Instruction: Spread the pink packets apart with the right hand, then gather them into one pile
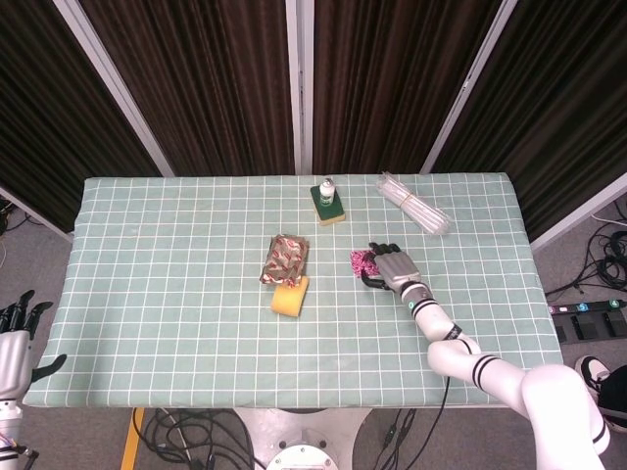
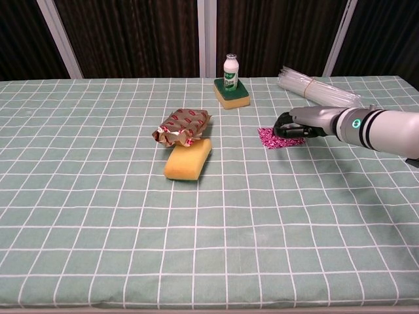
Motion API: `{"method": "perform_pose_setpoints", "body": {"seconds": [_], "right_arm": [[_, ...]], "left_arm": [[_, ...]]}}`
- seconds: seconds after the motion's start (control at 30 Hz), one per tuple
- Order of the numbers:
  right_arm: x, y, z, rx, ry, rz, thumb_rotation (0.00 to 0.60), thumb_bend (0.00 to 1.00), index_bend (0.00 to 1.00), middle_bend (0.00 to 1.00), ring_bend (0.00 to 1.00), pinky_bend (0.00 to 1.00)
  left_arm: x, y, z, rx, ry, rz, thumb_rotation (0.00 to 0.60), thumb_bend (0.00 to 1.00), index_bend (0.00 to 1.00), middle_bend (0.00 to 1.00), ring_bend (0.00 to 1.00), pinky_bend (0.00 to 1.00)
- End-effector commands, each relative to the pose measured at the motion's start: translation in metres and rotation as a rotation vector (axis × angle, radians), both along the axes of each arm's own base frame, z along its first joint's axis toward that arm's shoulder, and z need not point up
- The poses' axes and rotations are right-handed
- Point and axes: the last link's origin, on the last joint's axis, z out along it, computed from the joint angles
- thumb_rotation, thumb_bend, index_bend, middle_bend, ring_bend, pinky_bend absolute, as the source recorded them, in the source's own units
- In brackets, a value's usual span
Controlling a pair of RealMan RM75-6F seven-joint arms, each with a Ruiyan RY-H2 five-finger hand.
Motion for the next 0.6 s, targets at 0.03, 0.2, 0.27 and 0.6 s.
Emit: {"method": "perform_pose_setpoints", "body": {"seconds": [0.03,0.2,0.27,0.6], "right_arm": [[-0.011,0.014,0.011,0.019,0.043,0.036,0.031,0.48,0.21,0.00,0.00,0.00],[-0.020,0.036,0.028,0.047,0.093,0.081,0.029,0.48,0.21,0.00,0.00,0.00],[-0.024,0.048,0.036,0.059,0.115,0.102,0.028,0.48,0.21,0.00,0.00,0.00],[-0.010,0.054,0.062,-0.019,0.075,0.116,0.034,0.48,0.23,0.00,0.00,0.00]], "left_arm": [[0.000,0.000,0.001,0.002,0.000,-0.001,0.600,0.12,0.27,0.18,0.15,0.17],[-0.001,0.000,0.001,0.006,-0.001,-0.003,0.600,0.12,0.27,0.18,0.15,0.17],[-0.001,0.001,0.001,0.005,-0.003,-0.004,0.600,0.12,0.27,0.18,0.15,0.17],[-0.002,0.002,0.001,0.008,-0.007,-0.011,0.600,0.12,0.27,0.18,0.15,0.17]]}}
